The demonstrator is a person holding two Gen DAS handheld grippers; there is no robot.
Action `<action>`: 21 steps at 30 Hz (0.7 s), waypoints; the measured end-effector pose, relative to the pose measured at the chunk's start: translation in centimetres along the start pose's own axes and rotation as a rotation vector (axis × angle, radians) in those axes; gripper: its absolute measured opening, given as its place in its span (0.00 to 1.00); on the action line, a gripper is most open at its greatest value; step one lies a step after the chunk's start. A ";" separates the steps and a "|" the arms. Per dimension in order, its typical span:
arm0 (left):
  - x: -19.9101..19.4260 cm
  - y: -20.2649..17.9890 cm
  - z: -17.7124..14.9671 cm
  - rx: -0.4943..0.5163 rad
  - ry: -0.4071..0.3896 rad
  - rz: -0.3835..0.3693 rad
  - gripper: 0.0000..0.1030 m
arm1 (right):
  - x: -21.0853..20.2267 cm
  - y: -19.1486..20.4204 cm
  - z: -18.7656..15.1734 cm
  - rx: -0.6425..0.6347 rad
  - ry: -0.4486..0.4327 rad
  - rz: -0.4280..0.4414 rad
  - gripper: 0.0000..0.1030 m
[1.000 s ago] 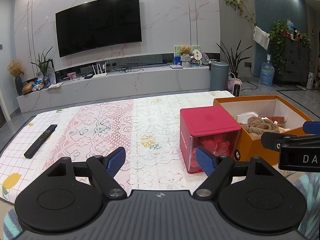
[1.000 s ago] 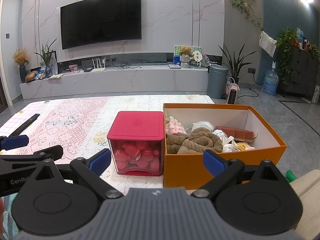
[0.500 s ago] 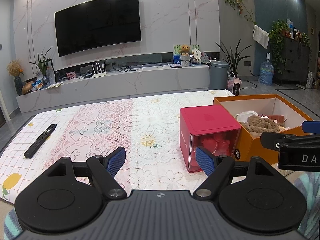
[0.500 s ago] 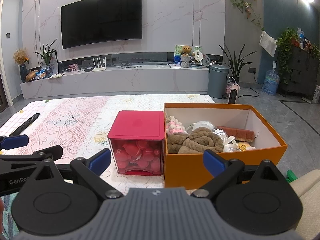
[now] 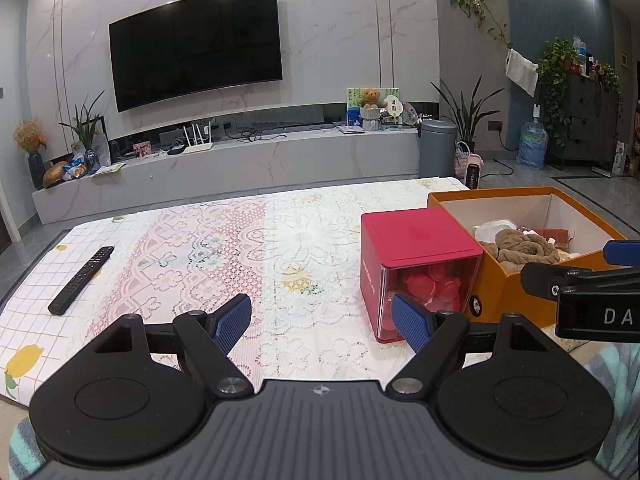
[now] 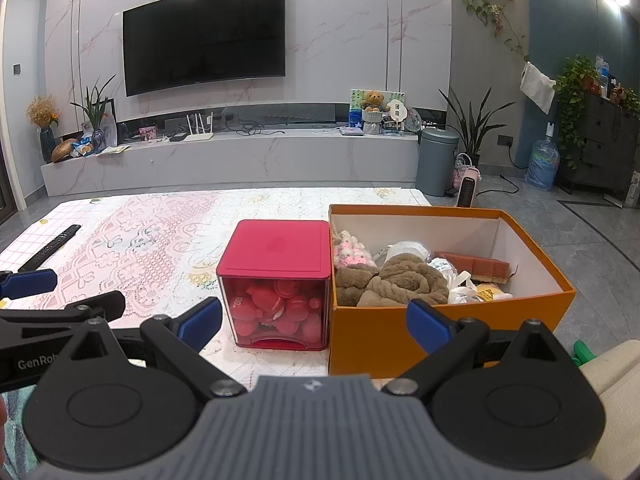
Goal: Organize soft objects
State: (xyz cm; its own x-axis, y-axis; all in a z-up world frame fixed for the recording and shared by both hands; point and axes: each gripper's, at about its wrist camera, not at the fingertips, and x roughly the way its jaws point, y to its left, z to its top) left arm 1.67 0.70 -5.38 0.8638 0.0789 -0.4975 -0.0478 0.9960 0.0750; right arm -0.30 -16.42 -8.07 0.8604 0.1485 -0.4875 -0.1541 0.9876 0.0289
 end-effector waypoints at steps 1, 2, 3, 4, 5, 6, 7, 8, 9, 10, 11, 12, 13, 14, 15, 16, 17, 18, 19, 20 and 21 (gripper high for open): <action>0.0 0.0 0.0 0.000 0.000 0.001 0.91 | 0.0 0.0 0.0 0.000 0.000 0.000 0.94; 0.0 0.0 0.0 -0.001 0.001 0.000 0.91 | 0.0 0.0 0.0 0.000 0.001 0.000 0.94; 0.0 0.0 -0.1 -0.001 0.002 0.000 0.91 | 0.0 0.0 0.0 0.001 0.001 0.001 0.94; 0.0 0.0 -0.1 -0.001 0.003 -0.001 0.91 | 0.0 0.0 0.0 0.000 0.001 0.001 0.94; -0.1 0.0 -0.1 -0.001 0.003 -0.001 0.91 | 0.0 0.0 0.0 0.000 0.001 0.001 0.94; -0.1 0.0 -0.1 -0.001 0.002 0.000 0.91 | 0.0 0.0 0.0 -0.001 0.001 0.001 0.94; 0.0 0.0 -0.1 0.000 0.002 0.000 0.91 | 0.1 -0.1 -0.1 -0.001 0.002 0.001 0.94; 0.0 0.1 -0.1 -0.001 0.003 -0.001 0.91 | 0.0 0.0 -0.1 -0.001 0.002 0.002 0.94; 0.0 0.1 -0.1 -0.002 0.003 -0.002 0.91 | 0.1 -0.1 -0.1 -0.001 0.003 0.002 0.94; -0.1 0.1 -0.1 -0.003 0.004 -0.003 0.91 | 0.1 -0.1 -0.1 -0.001 0.002 0.002 0.94; -0.1 0.0 -0.1 -0.002 0.004 -0.004 0.91 | 0.1 -0.1 -0.1 -0.001 0.003 0.002 0.94; -0.1 0.0 -0.1 0.001 0.003 -0.002 0.91 | 0.1 -0.1 -0.1 -0.001 0.002 0.002 0.94; -0.1 0.0 -0.1 0.003 0.002 -0.002 0.91 | 0.1 0.0 -0.1 -0.001 0.002 0.002 0.94; -0.1 0.0 -0.1 0.002 0.002 -0.002 0.91 | 0.1 -0.1 -0.1 -0.001 0.002 0.001 0.94; -0.1 0.0 -0.2 0.002 0.003 -0.003 0.91 | 0.1 -0.1 -0.1 -0.002 0.002 0.002 0.94; -0.1 0.1 -0.5 0.001 0.003 -0.005 0.91 | 0.1 0.0 -0.1 -0.001 0.002 0.002 0.94; -0.1 0.1 -0.5 0.002 0.003 -0.005 0.91 | 0.1 0.0 -0.1 -0.001 0.002 0.002 0.94; -0.1 0.1 -0.4 0.002 0.002 -0.004 0.91 | 0.1 0.0 -0.1 -0.001 0.003 0.002 0.94; -0.1 0.1 -0.4 0.002 0.002 -0.002 0.91 | 0.1 0.0 -0.1 -0.002 0.002 0.002 0.94; -0.1 0.1 -0.5 0.002 0.002 -0.002 0.91 | 0.1 0.0 -0.1 -0.002 0.003 0.002 0.94; -0.2 0.1 -0.6 0.001 0.002 -0.002 0.91 | 0.1 0.0 -0.1 -0.001 0.003 0.002 0.94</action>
State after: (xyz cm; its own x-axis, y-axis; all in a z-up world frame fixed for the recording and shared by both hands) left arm 1.18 0.83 -5.82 0.8627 0.0771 -0.4998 -0.0455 0.9961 0.0751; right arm -0.29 -16.44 -8.19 0.8586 0.1498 -0.4903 -0.1559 0.9874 0.0288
